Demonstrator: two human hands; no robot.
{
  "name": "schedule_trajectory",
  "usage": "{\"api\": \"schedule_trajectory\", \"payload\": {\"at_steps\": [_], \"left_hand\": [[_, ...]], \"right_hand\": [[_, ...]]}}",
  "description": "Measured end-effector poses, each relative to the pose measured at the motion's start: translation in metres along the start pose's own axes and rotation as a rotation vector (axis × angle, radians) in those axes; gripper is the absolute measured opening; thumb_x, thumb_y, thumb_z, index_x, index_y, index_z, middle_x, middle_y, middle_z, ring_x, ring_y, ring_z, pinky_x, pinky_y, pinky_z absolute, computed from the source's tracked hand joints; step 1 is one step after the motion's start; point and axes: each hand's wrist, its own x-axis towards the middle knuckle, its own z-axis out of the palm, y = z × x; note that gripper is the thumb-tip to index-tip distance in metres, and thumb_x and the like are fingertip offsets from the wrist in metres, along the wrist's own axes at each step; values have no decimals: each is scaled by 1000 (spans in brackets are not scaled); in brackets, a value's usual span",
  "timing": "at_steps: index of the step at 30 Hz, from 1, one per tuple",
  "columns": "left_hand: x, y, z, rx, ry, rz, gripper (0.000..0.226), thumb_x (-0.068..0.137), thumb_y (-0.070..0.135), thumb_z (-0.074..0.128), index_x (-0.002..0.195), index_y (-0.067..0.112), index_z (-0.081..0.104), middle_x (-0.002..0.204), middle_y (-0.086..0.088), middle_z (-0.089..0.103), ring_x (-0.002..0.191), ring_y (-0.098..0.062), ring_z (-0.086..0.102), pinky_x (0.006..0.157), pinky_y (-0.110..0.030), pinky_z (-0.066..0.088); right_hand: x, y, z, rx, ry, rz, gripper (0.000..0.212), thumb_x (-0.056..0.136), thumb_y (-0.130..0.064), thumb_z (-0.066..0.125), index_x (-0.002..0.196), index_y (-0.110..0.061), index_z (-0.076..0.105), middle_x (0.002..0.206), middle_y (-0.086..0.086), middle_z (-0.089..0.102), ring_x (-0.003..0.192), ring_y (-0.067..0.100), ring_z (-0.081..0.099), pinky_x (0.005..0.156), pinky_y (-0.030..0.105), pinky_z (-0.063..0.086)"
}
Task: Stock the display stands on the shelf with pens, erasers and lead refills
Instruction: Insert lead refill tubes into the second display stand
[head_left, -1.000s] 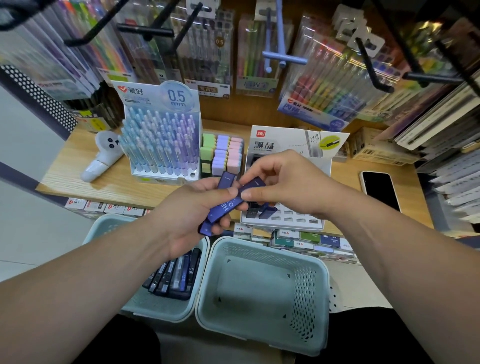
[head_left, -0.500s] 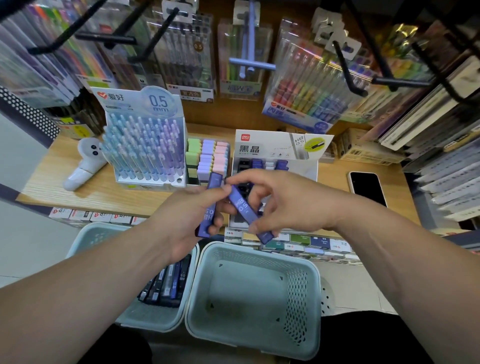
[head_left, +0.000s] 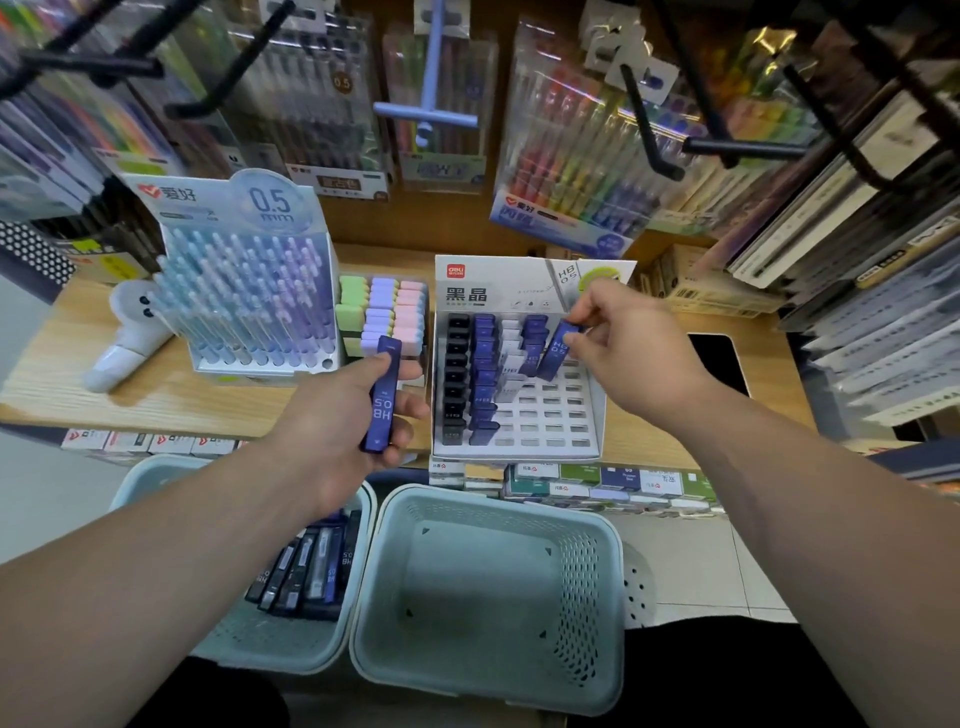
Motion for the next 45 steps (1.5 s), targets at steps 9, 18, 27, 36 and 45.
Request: {"api": "schedule_trajectory", "payload": {"at_steps": [9,18,27,36,45], "left_hand": [[-4,0,1,-1,66,37,19,105,24,41,107,11,56,65,-16,65,42,-22,41,44,-24,29],[-7,-1,2,95,42,70,14,100,12,52,104,6,64,69,-10,66,44,-17,47,48,-26,36],[-7,0,0,109,97,73,13,91,6,53,88,4,65,67,-8,62,45,-17,46,46,-26,38],[-11,3,3,309,-83,161,16,86,-5,69,99,3,72,72,-13,70,51,-16,58,45,-23,44],[-13,8,12,167,-126,250,32,73,-7,79,96,6,60,64,-10,66,52,-21,62,46,-25,49]], "right_hand": [[1,-4,15,-124,-97,-58,20,93,-10,68,91,-21,52,76,-8,55,80,27,60,69,33,49],[3,-4,17,-150,-91,-106,24,87,-7,74,85,-24,57,87,2,67,82,27,64,75,39,54],[1,4,21,-213,-104,-228,17,79,4,71,79,-13,71,81,-2,63,76,21,60,73,39,54],[-4,-44,14,235,-226,-88,17,87,-25,78,103,-19,74,92,-2,72,75,8,61,77,22,52],[-18,-70,7,202,-634,-138,77,78,-12,86,142,-35,50,72,-3,68,59,0,60,65,21,50]]}}
